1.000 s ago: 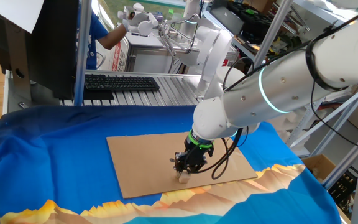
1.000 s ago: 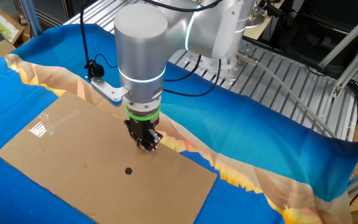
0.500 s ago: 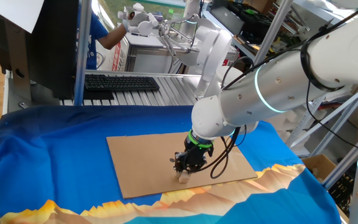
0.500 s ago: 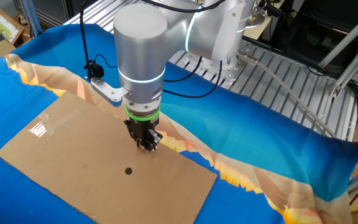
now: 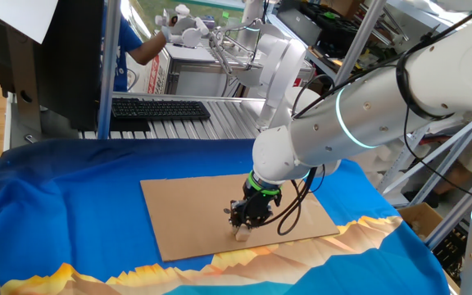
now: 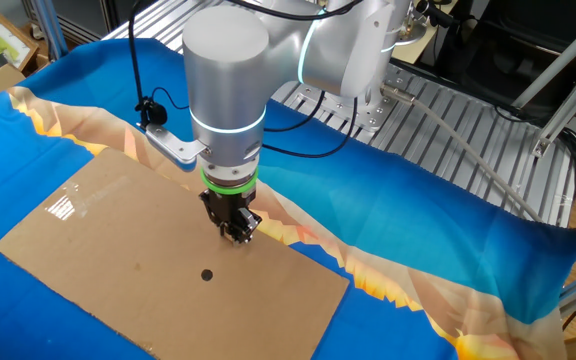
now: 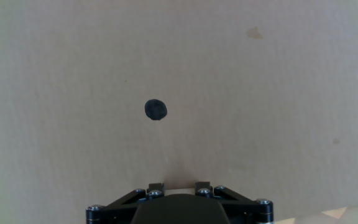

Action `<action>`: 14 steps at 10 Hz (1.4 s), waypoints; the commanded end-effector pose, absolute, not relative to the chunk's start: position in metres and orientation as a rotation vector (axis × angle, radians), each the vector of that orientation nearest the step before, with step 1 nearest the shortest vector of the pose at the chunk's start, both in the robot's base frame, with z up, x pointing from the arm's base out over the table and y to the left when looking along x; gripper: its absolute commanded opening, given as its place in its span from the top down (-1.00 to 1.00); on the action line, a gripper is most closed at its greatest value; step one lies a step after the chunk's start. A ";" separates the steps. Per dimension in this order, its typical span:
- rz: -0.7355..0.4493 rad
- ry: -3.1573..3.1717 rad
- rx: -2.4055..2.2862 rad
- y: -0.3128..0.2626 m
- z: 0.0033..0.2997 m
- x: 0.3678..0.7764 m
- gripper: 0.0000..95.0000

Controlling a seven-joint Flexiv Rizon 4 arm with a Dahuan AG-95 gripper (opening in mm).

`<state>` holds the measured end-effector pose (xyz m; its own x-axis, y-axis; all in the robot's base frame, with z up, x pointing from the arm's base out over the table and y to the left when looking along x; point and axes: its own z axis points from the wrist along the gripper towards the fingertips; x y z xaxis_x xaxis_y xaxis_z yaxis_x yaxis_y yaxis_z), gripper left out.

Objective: Hold a small block with the gripper and sweep it from left to right on the table

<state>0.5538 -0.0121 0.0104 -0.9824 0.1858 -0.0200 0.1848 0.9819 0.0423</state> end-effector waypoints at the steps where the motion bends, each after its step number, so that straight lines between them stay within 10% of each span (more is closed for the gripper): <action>1: 0.063 3.104 0.290 -0.012 0.010 0.554 0.60; 7: -0.061 3.091 0.304 -0.007 0.001 0.547 0.60; 8: -0.189 3.104 0.256 -0.008 0.004 0.547 0.20; 9: -0.169 3.077 0.275 -0.010 0.007 0.549 -0.60; 11: -0.069 3.095 0.340 -0.011 0.009 0.552 -1.00; 14: -0.023 3.100 0.410 -0.012 0.010 0.553 -1.00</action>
<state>0.5517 -0.0129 0.0091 -0.9761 0.2112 -0.0507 0.2157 0.9702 -0.1106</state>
